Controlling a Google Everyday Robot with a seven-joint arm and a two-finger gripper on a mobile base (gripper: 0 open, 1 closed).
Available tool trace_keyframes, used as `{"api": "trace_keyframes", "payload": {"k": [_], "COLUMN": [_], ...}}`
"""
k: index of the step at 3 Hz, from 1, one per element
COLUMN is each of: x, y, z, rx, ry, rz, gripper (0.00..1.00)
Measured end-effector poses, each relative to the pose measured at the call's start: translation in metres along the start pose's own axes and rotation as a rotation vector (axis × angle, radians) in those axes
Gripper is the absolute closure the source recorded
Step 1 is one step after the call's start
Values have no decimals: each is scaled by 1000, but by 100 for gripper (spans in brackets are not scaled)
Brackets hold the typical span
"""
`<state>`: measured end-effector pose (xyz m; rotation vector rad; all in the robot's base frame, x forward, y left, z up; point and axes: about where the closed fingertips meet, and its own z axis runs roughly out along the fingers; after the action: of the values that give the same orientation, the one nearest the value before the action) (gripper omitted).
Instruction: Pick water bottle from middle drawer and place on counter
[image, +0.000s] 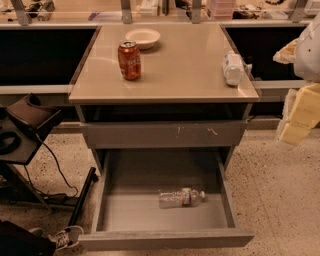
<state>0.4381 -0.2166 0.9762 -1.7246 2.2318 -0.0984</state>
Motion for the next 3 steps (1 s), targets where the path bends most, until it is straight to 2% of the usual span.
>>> {"api": "trace_keyframes", "payload": {"k": [1,2,3], "x": [0,2,3], "y": [0,-5,0], "z": [0,27,83], "rx": [0,-7,-58], "ry": [0,38,71], "rz": [0,5,-21], "gripper": [0,0,0]}}
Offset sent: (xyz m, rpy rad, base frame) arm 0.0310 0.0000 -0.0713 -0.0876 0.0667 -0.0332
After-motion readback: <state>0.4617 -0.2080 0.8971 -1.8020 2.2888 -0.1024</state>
